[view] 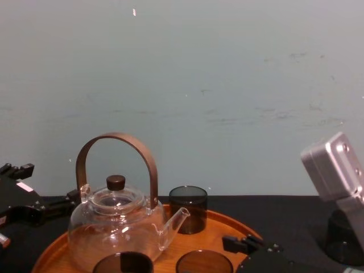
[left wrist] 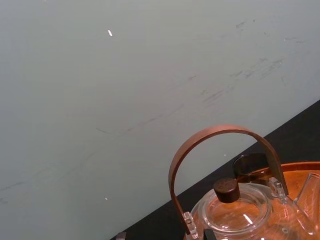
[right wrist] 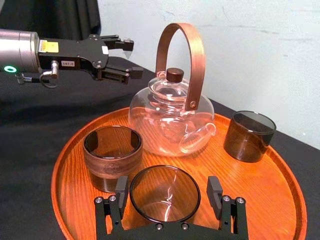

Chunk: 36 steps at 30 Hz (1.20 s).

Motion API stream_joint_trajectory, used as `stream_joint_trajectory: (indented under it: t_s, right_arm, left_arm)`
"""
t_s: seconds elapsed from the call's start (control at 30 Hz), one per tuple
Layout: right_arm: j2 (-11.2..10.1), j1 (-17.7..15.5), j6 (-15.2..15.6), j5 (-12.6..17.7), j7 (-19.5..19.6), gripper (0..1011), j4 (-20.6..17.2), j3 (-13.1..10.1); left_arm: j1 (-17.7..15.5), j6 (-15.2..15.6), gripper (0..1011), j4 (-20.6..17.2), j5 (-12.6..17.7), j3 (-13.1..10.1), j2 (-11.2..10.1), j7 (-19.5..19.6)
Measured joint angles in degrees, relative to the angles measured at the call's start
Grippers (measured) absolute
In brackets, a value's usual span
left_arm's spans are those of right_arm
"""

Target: Pick up the glass from the table and place it on the tray.

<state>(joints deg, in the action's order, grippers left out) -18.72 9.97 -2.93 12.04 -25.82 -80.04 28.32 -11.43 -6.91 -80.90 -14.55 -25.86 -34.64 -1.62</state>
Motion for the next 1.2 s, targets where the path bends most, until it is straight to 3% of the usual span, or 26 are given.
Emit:
stream_joint_trajectory:
  t_s: [0.3,0.53,0.83,1.2]
  right_arm:
    - [-0.79,-1.27,0.06,0.23,-0.16,1002,-2.13,-0.79]
    - [-2.10,-3.18,0.03,2.63,-0.97,1002,-4.42,-2.42]
    - [-4.83,-6.77,-0.99,7.10,-1.11,1002,-7.16,-6.35]
    - [-7.06,-9.84,-1.87,9.34,0.16,1002,-8.12,-10.00]
  left_arm:
    - [0.00,0.00,1001,0.00,0.00,0.00,0.00,0.00]
    - [0.00,0.00,1002,0.00,0.00,0.00,0.00,0.00]
    - [0.00,0.00,1001,0.00,0.00,0.00,0.00,0.00]
    - [0.00,0.00,1001,0.00,0.00,0.00,0.00,0.00]
